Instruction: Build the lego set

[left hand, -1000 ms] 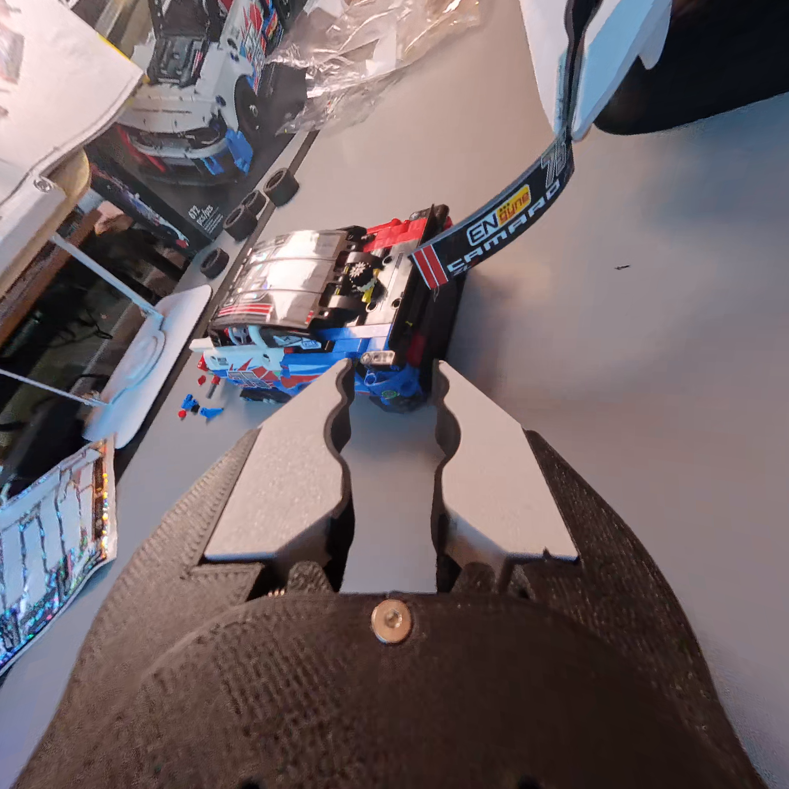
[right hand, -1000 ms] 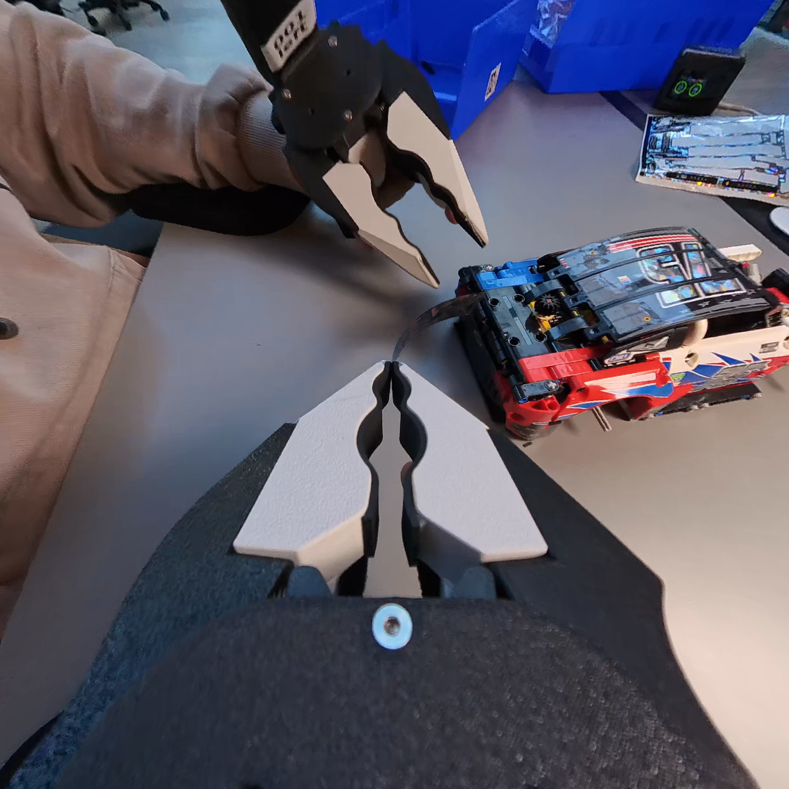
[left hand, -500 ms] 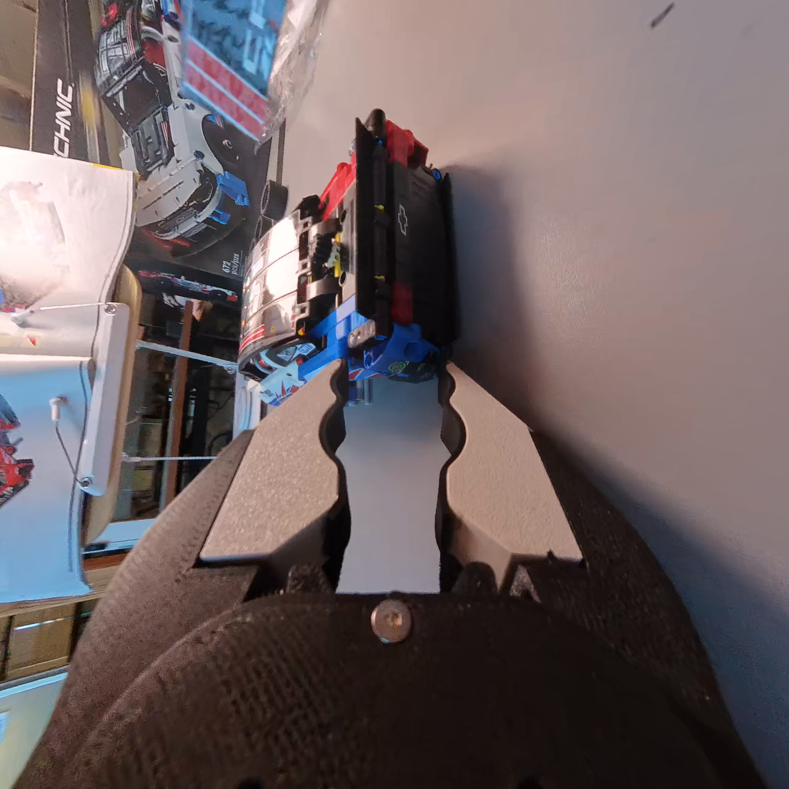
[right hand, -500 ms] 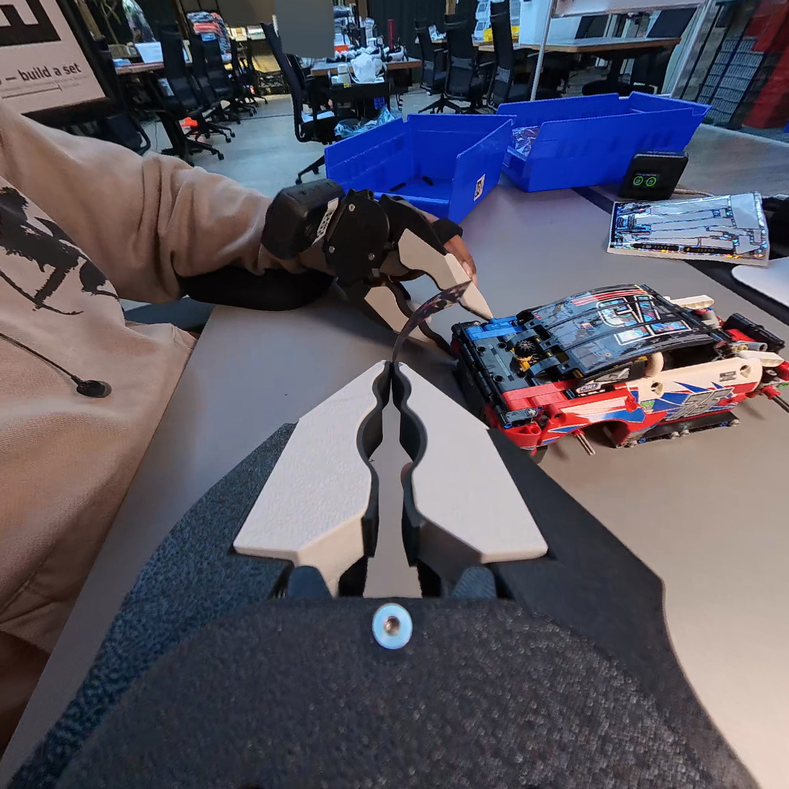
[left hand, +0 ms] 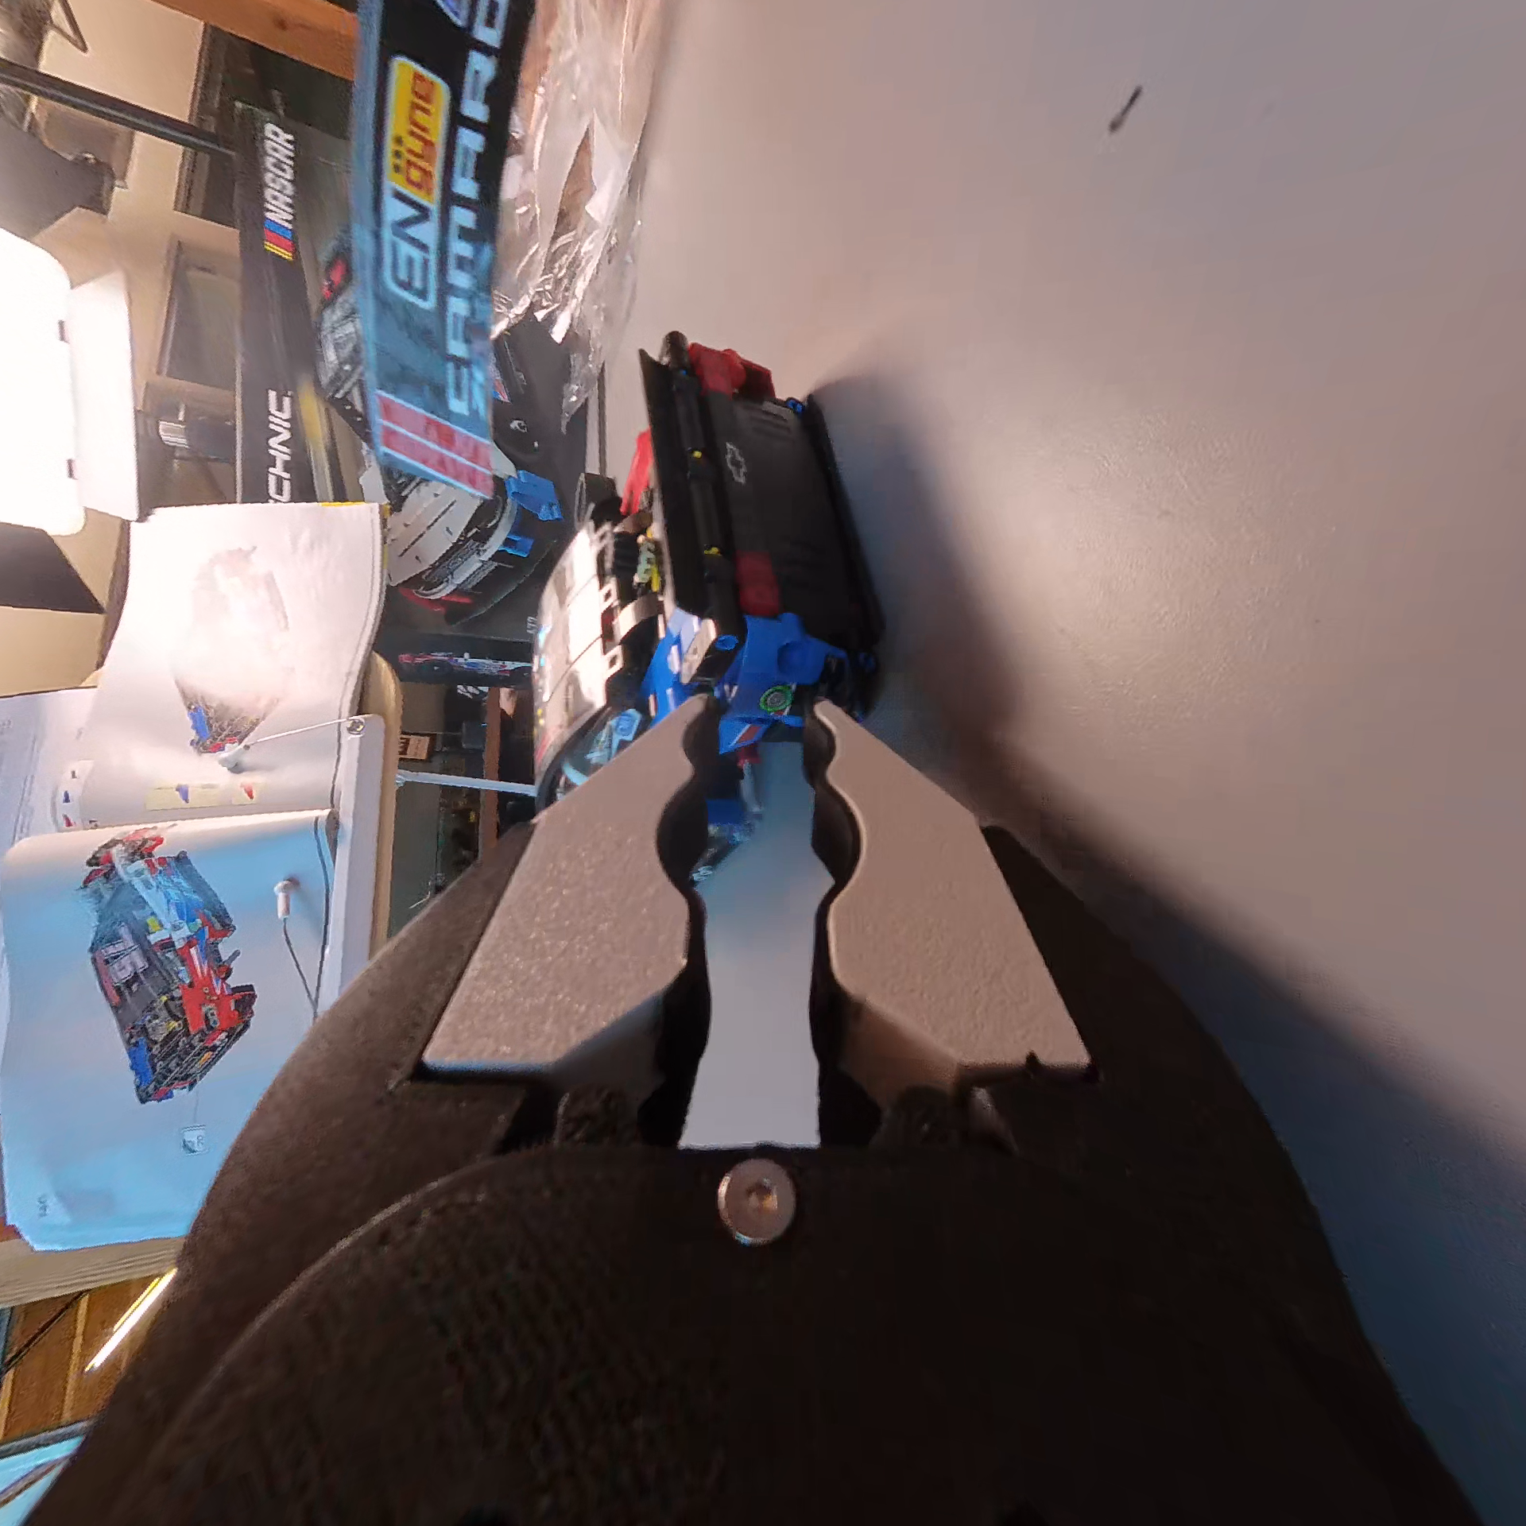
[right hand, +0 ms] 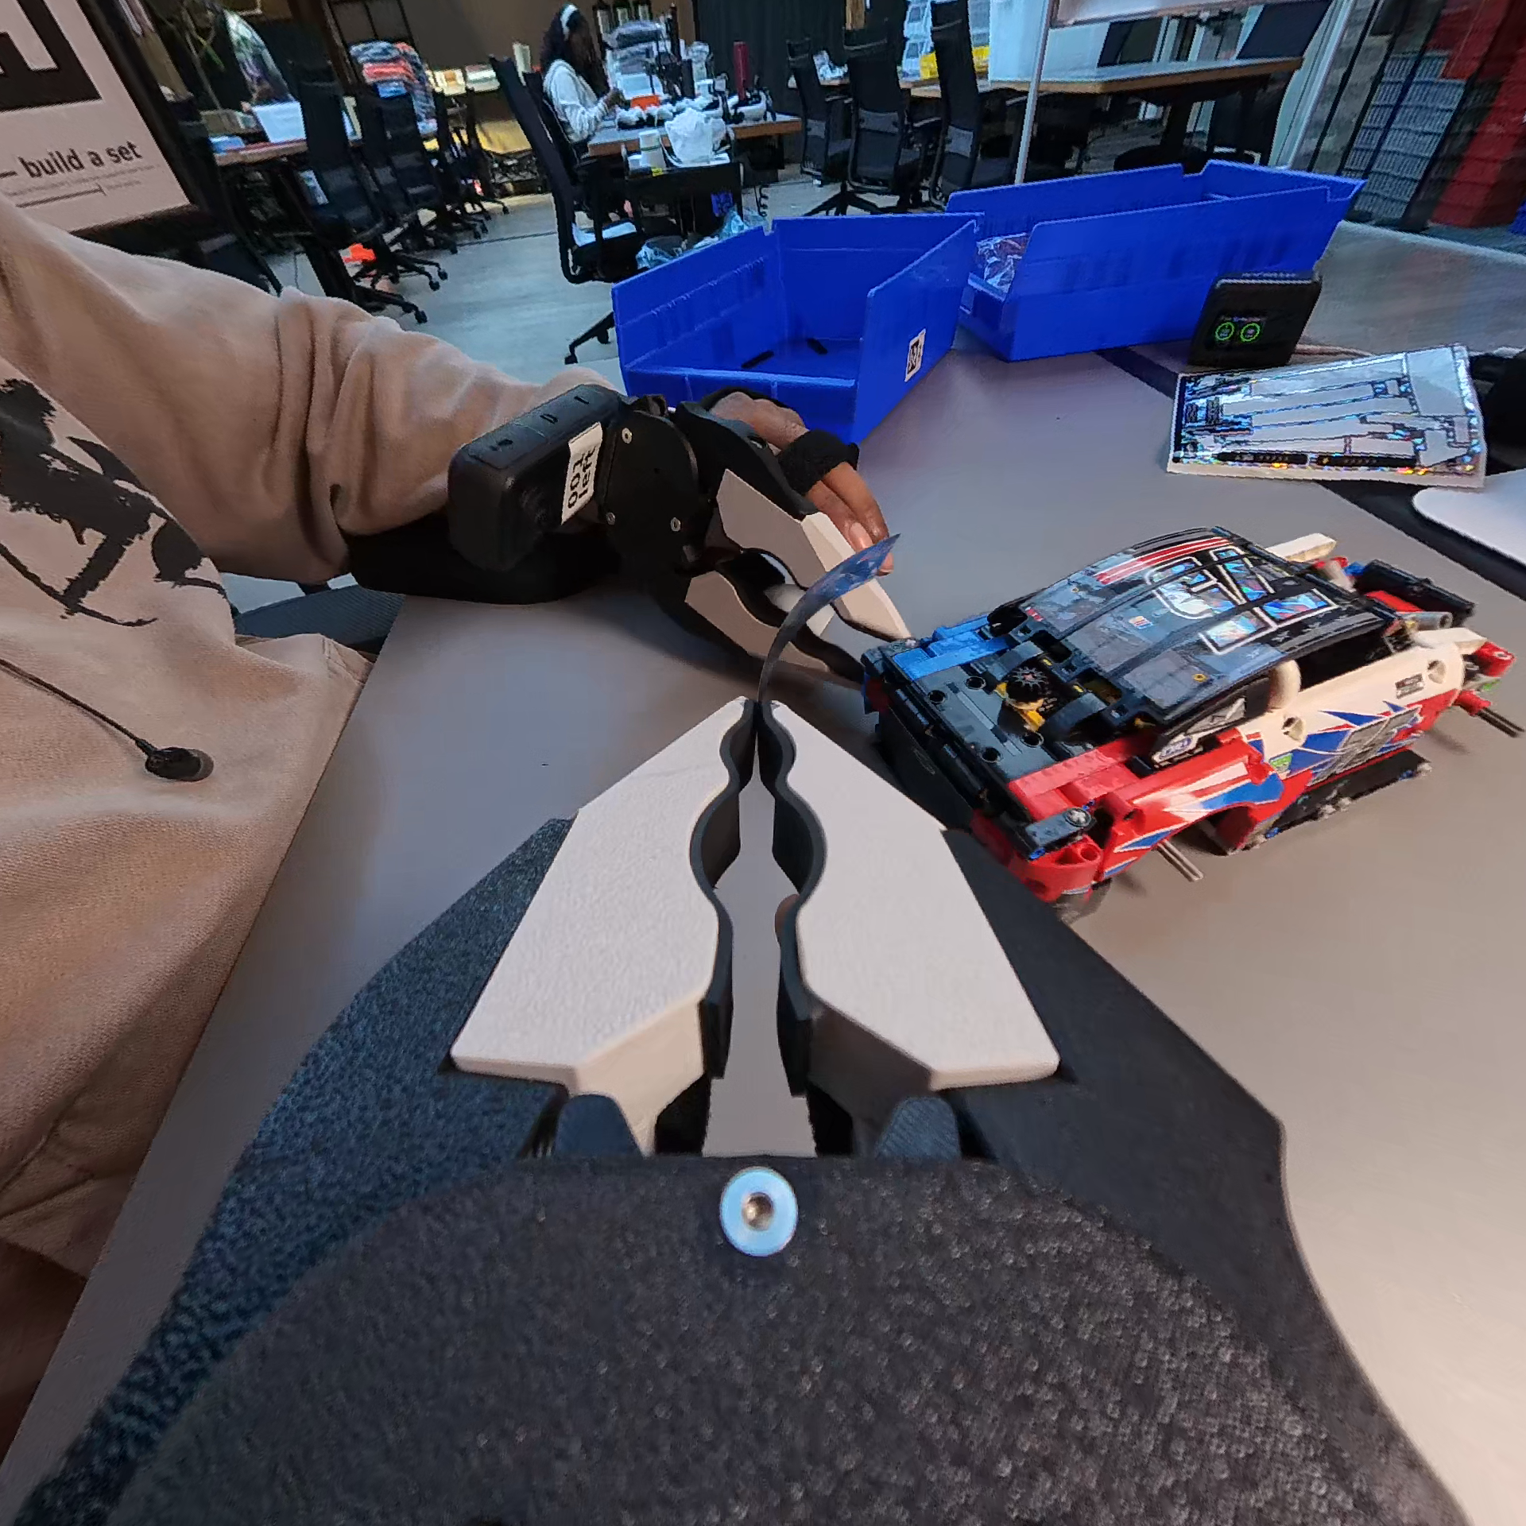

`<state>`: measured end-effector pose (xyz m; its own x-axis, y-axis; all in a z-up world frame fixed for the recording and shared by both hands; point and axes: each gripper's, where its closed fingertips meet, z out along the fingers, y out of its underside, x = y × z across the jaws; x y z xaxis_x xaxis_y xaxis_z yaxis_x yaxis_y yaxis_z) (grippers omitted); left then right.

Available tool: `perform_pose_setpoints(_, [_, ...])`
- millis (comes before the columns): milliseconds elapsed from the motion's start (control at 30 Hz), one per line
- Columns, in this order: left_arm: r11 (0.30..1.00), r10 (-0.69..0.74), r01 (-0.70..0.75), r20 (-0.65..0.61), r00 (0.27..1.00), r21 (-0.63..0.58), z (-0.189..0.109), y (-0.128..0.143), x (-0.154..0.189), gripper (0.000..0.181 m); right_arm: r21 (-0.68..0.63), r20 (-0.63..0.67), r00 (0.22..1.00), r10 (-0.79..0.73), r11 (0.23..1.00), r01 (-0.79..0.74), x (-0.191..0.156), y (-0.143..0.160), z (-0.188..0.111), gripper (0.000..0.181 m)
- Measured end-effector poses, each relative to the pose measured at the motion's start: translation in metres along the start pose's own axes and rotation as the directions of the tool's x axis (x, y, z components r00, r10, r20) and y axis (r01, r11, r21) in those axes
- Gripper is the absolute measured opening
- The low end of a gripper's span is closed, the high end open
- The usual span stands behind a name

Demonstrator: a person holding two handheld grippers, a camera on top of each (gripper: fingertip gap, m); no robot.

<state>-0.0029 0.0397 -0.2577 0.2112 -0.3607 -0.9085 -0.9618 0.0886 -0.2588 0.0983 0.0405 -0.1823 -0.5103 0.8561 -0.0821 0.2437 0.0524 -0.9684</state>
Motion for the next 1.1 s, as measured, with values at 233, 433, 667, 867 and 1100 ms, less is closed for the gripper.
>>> perform_pose_setpoints(233, [0.992, -0.112, 0.112, -0.01, 0.994, 0.056, -0.006, -0.013, -0.011, 0.0, 0.018, -0.012, 1.0, 0.004, 1.0, -0.004, 0.003, -0.003, -0.003, 0.0])
perform_pose_setpoints(433, [0.897, -0.401, 0.42, -0.145, 0.904, 0.139, -0.008, -0.037, -0.032, 0.016, 0.06, -0.031, 0.999, 0.011, 0.998, -0.009, 0.008, -0.011, -0.01, 0.0])
perform_pose_setpoints(667, [0.847, -0.514, 0.531, -0.251, 0.82, 0.002, 0.016, -0.036, -0.021, 0.006, 0.087, -0.055, 0.998, 0.019, 0.996, -0.014, 0.012, -0.016, -0.018, 0.0])
perform_pose_setpoints(867, [0.823, -0.56, 0.565, -0.256, 0.788, -0.062, 0.017, -0.036, -0.019, 0.002, 0.107, -0.059, 0.998, 0.019, 0.994, -0.013, 0.013, -0.02, -0.021, 0.0])
perform_pose_setpoints(1100, [0.77, -0.617, 0.637, -0.29, 0.731, -0.031, 0.005, -0.043, -0.03, 0.0, 0.152, -0.067, 0.998, 0.008, 0.988, 0.002, 0.011, -0.03, -0.031, 0.0])
